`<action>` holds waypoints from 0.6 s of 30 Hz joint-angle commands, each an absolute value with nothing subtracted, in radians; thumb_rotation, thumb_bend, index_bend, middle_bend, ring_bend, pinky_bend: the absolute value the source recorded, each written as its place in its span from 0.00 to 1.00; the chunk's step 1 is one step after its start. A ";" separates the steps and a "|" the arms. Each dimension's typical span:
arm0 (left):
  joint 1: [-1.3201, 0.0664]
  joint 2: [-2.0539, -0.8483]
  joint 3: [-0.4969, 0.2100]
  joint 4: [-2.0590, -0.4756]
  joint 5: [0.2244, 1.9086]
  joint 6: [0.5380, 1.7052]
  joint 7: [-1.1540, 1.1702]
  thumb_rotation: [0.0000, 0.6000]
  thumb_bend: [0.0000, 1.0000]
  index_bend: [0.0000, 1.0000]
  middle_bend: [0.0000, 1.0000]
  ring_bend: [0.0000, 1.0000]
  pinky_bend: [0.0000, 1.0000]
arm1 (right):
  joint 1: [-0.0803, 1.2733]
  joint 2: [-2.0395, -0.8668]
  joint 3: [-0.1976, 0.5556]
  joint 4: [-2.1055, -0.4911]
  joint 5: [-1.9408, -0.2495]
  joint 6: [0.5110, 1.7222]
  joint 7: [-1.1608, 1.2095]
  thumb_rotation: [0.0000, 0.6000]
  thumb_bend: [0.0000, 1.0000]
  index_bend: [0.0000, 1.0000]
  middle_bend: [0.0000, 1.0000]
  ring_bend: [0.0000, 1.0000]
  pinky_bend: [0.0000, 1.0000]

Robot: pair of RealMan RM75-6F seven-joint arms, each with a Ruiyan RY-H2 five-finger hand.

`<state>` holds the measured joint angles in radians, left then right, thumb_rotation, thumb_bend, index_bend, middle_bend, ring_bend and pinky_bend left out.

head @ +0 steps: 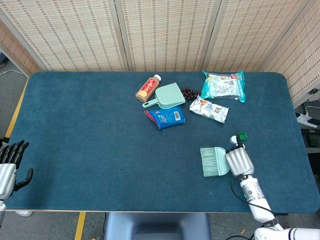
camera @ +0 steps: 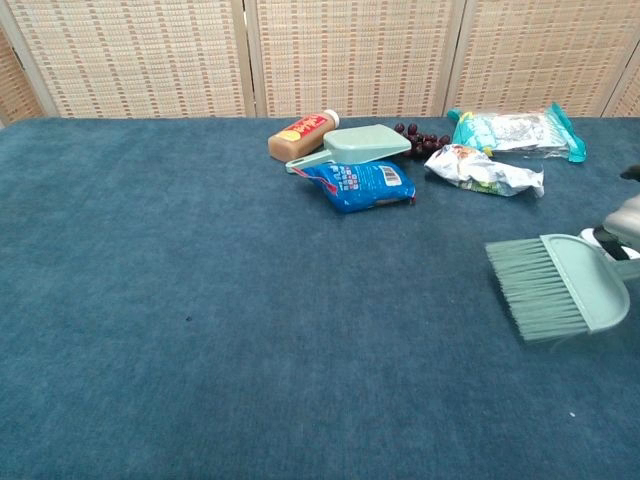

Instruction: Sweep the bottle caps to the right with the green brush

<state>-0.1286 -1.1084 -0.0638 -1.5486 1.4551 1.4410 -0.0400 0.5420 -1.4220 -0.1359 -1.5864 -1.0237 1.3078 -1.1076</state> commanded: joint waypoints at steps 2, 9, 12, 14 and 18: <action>-0.130 -1.109 -0.062 -1.551 1.458 1.439 -0.034 1.00 0.45 0.00 0.00 0.00 0.01 | 0.510 -1.456 -0.150 -1.510 -1.022 1.272 -1.070 1.00 0.41 0.98 0.82 0.48 0.06; -0.131 -1.111 -0.061 -1.551 1.456 1.436 -0.026 1.00 0.45 0.00 0.00 0.00 0.01 | 0.483 -1.502 -0.139 -1.436 -1.014 1.203 -0.996 1.00 0.38 0.23 0.52 0.33 0.02; -0.130 -1.110 -0.062 -1.551 1.455 1.437 -0.028 1.00 0.45 0.00 0.00 0.00 0.01 | 0.472 -1.468 -0.135 -1.483 -1.005 1.204 -0.990 1.00 0.32 0.01 0.25 0.17 0.00; -0.130 -1.109 -0.062 -1.552 1.455 1.438 -0.029 1.00 0.45 0.00 0.00 0.00 0.01 | 0.459 -1.434 -0.133 -1.531 -1.012 1.224 -0.975 1.00 0.28 0.00 0.11 0.08 0.00; -0.128 -1.111 -0.058 -1.554 1.460 1.440 -0.024 1.00 0.45 0.00 0.00 0.00 0.01 | 0.412 -1.355 -0.141 -1.623 -1.077 1.305 -0.904 1.00 0.24 0.00 0.00 0.01 0.00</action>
